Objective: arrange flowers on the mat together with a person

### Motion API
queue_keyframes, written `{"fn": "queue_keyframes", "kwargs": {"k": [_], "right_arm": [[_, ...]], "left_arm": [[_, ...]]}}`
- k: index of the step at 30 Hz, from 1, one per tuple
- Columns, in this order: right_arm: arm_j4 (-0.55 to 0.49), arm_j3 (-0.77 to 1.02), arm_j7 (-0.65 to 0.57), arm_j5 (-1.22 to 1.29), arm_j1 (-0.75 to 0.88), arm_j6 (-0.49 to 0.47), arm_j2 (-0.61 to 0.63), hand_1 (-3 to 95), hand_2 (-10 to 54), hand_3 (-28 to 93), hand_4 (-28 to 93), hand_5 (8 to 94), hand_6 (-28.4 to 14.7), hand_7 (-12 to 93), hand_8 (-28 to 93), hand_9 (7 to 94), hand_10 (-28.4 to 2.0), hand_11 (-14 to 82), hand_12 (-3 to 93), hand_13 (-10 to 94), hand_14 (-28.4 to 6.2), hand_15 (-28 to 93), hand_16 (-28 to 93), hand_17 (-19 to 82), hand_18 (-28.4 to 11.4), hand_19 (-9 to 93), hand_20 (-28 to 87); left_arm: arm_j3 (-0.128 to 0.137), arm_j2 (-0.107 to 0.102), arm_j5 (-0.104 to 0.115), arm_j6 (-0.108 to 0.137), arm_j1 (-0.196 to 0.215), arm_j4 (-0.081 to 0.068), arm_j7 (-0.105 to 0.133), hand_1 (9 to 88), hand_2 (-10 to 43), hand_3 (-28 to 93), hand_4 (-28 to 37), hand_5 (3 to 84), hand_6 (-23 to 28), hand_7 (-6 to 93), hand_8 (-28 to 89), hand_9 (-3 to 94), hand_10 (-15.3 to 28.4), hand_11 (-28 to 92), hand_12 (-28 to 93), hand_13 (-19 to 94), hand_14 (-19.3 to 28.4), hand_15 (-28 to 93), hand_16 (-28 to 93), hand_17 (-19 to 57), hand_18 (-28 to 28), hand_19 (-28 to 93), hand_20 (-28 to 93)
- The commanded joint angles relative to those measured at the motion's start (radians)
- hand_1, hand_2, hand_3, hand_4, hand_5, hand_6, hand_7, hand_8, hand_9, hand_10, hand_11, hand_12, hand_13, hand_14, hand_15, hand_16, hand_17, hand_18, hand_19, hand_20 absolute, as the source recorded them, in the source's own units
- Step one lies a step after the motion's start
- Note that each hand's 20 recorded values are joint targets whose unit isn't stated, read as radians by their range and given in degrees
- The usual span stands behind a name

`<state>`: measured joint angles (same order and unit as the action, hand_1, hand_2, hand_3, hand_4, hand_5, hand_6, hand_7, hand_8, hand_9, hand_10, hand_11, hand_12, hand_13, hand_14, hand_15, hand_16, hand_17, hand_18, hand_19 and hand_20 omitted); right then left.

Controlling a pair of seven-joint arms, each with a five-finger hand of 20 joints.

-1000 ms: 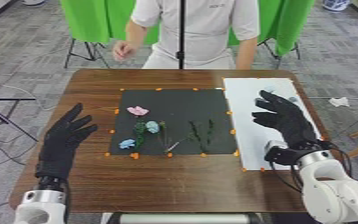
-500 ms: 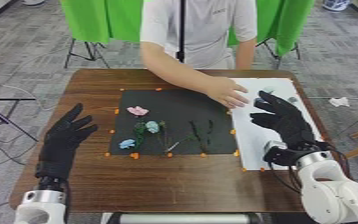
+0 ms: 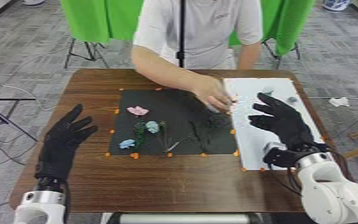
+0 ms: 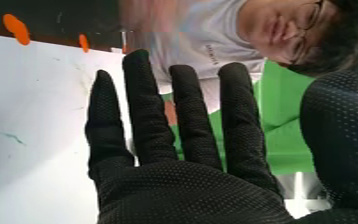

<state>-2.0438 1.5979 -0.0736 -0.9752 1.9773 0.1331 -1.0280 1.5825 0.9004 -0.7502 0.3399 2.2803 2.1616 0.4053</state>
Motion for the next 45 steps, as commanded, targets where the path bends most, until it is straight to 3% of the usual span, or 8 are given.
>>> {"fn": "queue_keyframes", "kwargs": {"k": [1, 14, 28, 38, 42, 45], "right_arm": [[-0.005, 0.004, -0.003, 0.009, 0.022, -0.007, -0.011, 20.1, 4.0, 81, -28, 45.3, 4.1, 15, -13, 45.6, -12.2, 7.6, 14.6, 40, -17.2, 29, 16, 10, -24.2, 51, 19], [-0.004, -0.011, -0.013, -0.006, 0.013, -0.015, -0.015, 20.3, 3.9, 81, -28, 45.5, 4.1, 15, -13, 45.9, -12.1, 7.7, 14.6, 40, -17.2, 30, 16, 10, -24.1, 51, 19], [0.006, -0.005, -0.009, -0.024, -0.024, -0.028, 0.001, 20.6, 3.8, 81, -28, 45.9, 4.2, 16, -13, 46.1, -12.1, 7.9, 14.5, 41, -17.2, 32, 16, 10, -24.2, 52, 20], [0.076, 0.06, -0.08, -0.172, -0.159, 0.071, 0.184, 23.6, 0.9, 81, -27, 47.1, 4.1, 16, -13, 46.8, -13.1, 8.9, 15.0, 44, -16.3, 36, 16, 13, -26.5, 56, 22], [0.148, -0.022, -0.183, -0.272, -0.285, 0.178, 0.282, 27.4, -0.5, 81, -26, 47.4, 4.2, 17, -13, 47.1, -13.1, 9.6, 15.0, 46, -15.9, 39, 15, 15, -25.8, 57, 22], [0.216, -0.078, -0.228, -0.362, -0.367, 0.184, 0.328, 29.5, -1.4, 82, -26, 47.6, 4.1, 17, -13, 47.1, -12.8, 10.2, 15.0, 47, -15.3, 40, 15, 16, -25.5, 58, 22]], "left_arm": [[0.007, 0.017, -0.006, -0.013, 0.022, 0.005, -0.022, 22.6, 1.7, 79, -28.3, 35.9, 3.6, 10.6, -9, 36.2, 16.6, 22, 10, 27, 25.5, 46, -6, -8.1, 25.9, 49, 21], [0.01, 0.021, -0.013, -0.017, 0.02, 0.007, -0.034, 22.8, 1.8, 79, -28.3, 35.9, 3.7, 10.8, -9, 36.2, 16.7, 23, 10, 27, 25.5, 47, -6, -8.1, 25.9, 49, 21], [-0.006, 0.007, 0.0, -0.002, 0.01, 0.002, -0.009, 23.0, 1.9, 79, -28.3, 35.9, 3.7, 10.8, -9, 36.2, 16.7, 23, 10, 27, 25.4, 47, -6, -8.1, 26.0, 49, 21], [-0.014, -0.003, 0.01, 0.009, 0.011, 0.003, 0.007, 23.0, 2.0, 79, -28.2, 35.8, 3.7, 10.8, -9, 36.2, 16.7, 23, 10, 27, 25.5, 47, -6, -8.1, 26.1, 49, 21], [-0.015, -0.006, 0.011, 0.012, 0.008, 0.003, 0.008, 23.1, 2.0, 79, -28.2, 35.7, 3.7, 10.8, -9, 36.2, 16.8, 23, 10, 27, 25.5, 47, -6, -8.1, 26.1, 49, 21], [-0.02, -0.01, 0.015, 0.016, 0.004, 0.003, 0.014, 23.1, 2.0, 79, -28.2, 35.8, 3.7, 10.8, -9, 36.2, 16.8, 23, 10, 27, 25.5, 47, -6, -8.1, 26.1, 49, 21]]}}
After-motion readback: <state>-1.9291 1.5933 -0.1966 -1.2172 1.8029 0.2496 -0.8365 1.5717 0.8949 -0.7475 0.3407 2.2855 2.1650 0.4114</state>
